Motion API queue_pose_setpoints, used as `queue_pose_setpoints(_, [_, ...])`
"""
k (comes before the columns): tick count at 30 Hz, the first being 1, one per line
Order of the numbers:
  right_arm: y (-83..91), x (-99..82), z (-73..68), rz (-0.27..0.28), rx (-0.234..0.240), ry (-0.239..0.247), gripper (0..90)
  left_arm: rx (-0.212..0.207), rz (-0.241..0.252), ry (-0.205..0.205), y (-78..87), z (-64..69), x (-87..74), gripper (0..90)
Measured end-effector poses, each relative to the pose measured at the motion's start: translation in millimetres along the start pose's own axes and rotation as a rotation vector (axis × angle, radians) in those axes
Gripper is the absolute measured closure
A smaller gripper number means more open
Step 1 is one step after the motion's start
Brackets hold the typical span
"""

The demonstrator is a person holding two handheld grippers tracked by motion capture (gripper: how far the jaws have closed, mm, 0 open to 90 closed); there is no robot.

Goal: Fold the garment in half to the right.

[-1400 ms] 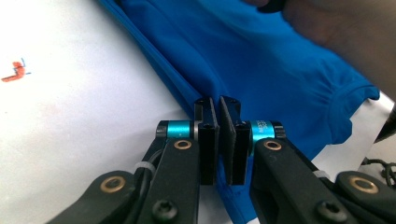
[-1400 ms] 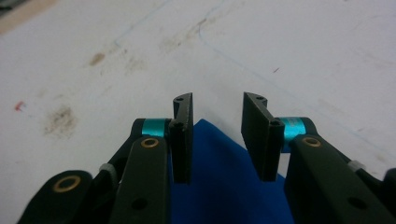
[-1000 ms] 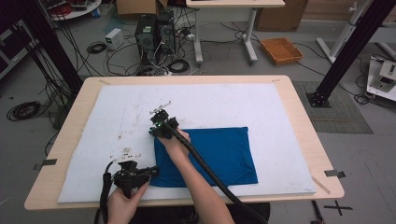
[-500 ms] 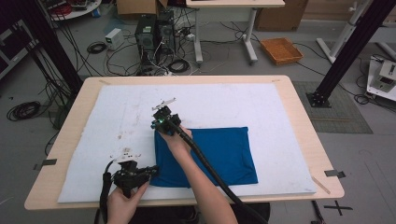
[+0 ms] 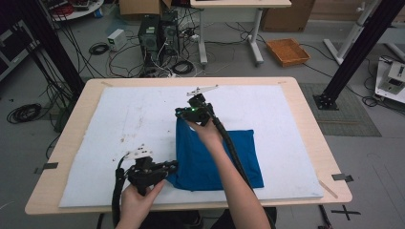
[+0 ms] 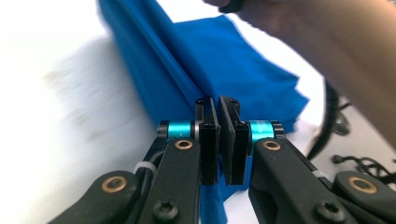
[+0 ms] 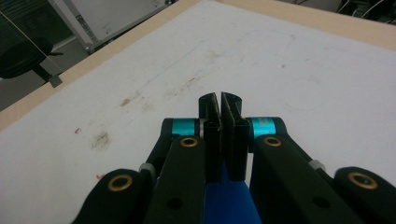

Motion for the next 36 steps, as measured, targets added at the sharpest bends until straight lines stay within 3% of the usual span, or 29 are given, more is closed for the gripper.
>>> queue_pose_setpoints(8, [47.4, -16.2, 36.5, 0.006, -0.012, 0.001, 87.7, -0.09, -0.02, -0.038, -48.7, 40.9, 25.1, 86.4])
queue_pose_setpoints(18, [91.7, -51.1, 83.5, -0.002, -0.073, 0.001, 87.6, -0.147, -0.069, -0.051, -106.6, 72.6, 36.2, 86.4])
queue_pose_setpoints(25, [105.2, -74.5, 107.9, -0.027, -0.12, -0.008, 87.7, -0.176, -0.094, -0.032, -143.8, 90.3, 39.4, 86.4])
queue_pose_setpoints(31, [109.2, -96.1, 127.2, -0.082, -0.163, -0.012, 87.7, -0.178, -0.127, -0.029, -168.8, 97.6, 36.3, 86.4])
queue_pose_setpoints(36, [111.7, -108.6, 139.5, -0.087, -0.201, -0.017, 87.7, -0.182, -0.136, -0.012, -184.2, 99.8, 37.7, 86.4])
Point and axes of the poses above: each handheld gripper's, and its own axes: y roughly backward along the jaws, x roughly out of its top, z roughly to its right, the point moved 9 cm from there along -y, roughly forward along the jaws, and after that the axes turned 11 degrees about -z, right-handed, at the moved point
